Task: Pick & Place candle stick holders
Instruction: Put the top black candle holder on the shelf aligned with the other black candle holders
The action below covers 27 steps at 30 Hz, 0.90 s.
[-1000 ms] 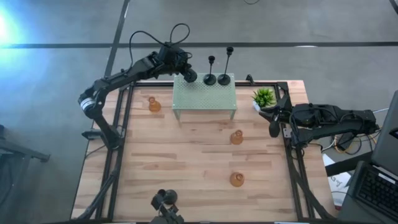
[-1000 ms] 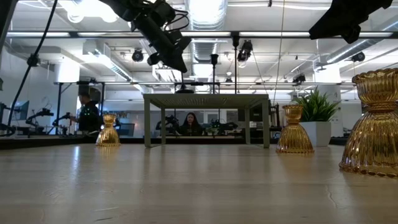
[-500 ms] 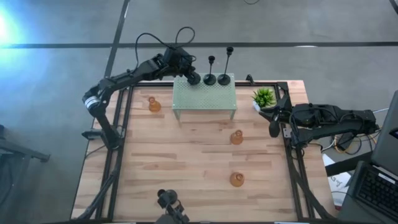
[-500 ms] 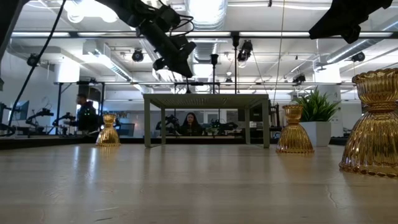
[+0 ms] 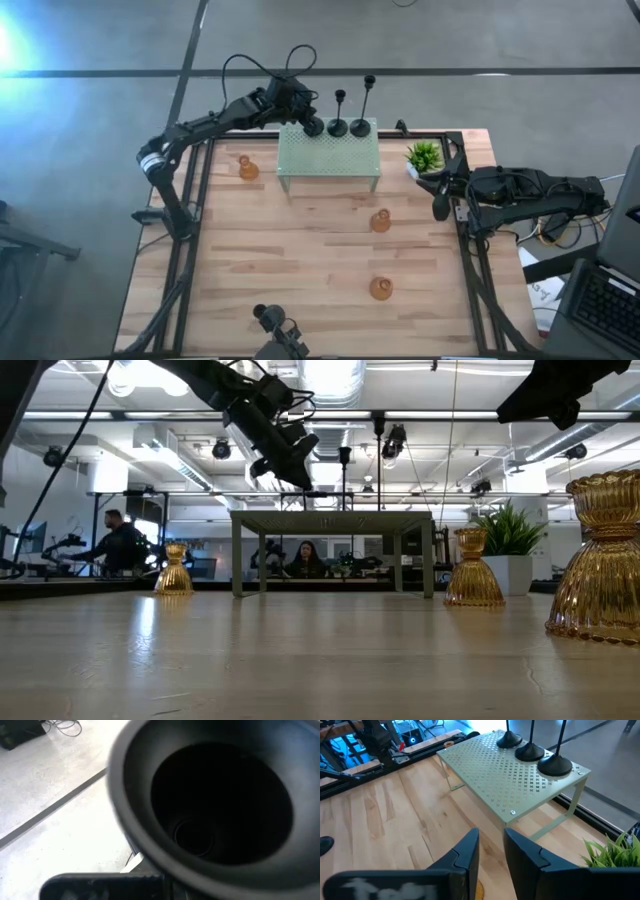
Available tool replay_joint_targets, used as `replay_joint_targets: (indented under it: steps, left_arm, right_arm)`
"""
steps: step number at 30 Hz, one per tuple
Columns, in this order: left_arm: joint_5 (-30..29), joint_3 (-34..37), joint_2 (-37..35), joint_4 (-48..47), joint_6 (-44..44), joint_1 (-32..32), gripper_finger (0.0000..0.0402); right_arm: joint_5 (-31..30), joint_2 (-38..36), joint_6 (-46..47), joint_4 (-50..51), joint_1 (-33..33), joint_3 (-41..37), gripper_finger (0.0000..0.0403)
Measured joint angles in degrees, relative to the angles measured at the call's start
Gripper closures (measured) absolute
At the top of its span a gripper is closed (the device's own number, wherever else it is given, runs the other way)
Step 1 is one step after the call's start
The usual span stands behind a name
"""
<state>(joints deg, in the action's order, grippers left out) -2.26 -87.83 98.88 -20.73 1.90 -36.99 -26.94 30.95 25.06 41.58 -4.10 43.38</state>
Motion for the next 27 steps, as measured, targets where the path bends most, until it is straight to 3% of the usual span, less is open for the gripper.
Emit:
replay_joint_targets:
  steps: [10,27]
  left_arm:
    - [0.5,0.0,0.9,1.5,0.0,0.0,0.0385]
    - [0.9,0.0,1.4,2.9,1.8,0.0,0.0385]
  right_arm:
    - [0.0,0.0,0.0,0.0,0.0,0.0,0.0307]
    - [0.0,0.0,0.0,0.0,0.0,0.0,0.0334]
